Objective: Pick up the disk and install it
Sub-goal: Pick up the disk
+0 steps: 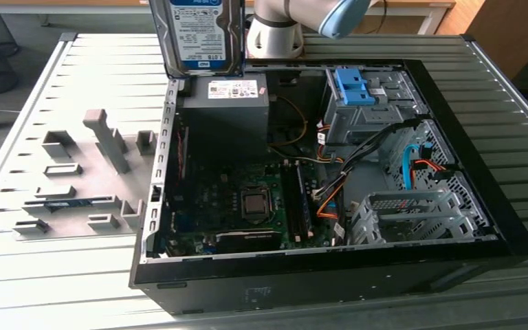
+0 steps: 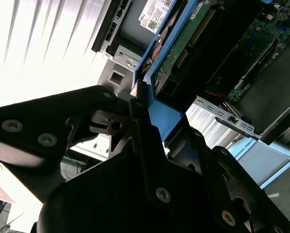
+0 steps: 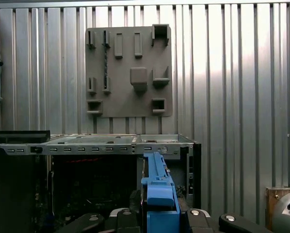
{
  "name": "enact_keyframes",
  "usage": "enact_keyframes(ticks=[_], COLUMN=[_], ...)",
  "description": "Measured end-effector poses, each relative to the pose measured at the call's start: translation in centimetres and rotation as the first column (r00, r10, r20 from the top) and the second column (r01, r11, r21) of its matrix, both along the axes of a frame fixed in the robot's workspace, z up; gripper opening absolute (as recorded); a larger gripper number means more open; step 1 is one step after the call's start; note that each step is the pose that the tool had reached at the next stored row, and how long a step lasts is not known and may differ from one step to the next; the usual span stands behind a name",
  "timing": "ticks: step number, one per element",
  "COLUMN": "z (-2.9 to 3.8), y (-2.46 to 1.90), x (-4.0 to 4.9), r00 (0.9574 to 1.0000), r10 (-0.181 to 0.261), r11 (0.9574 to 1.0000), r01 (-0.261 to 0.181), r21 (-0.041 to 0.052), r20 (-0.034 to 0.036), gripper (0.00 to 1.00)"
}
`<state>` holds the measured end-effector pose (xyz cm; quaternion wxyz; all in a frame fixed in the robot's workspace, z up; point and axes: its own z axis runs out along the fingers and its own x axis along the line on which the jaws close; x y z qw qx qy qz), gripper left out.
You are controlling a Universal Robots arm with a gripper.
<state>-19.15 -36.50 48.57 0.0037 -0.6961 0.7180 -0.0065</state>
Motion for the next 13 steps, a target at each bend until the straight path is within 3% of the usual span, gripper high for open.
enact_keyframes(ticks=[8,13], z=[0.0,0.0], y=[-0.87,-1.02], x=[0.0,0.0], r00=[1.0,1.0], r10=[0.0,0.0], r11=[0.9999,0.9998], r01=[0.0,0.0], r21=[-0.0136,-0.0216], r20=[0.0,0.0], gripper=[0.36,0.36])
